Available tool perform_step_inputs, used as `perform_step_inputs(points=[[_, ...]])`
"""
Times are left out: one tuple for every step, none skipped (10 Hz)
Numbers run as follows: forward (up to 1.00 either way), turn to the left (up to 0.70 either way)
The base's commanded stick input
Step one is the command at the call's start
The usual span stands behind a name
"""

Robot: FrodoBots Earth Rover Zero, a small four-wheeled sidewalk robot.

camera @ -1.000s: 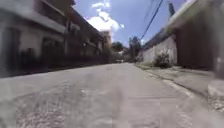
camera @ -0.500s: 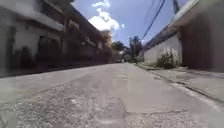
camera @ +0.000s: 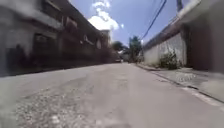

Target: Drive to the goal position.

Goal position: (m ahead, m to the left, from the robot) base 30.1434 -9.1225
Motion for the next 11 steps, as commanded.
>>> perform_step_inputs(points=[[0.98,-0.05],[0.98,-0.07],[0.98,-0.04],[0.98,-0.05],[0.98,-0.09],[0.98,-0.07],[0.98,-0.04],[0.98,0.0],[0.98,0.0],[0.98,0.0],[0.98,0.0]])
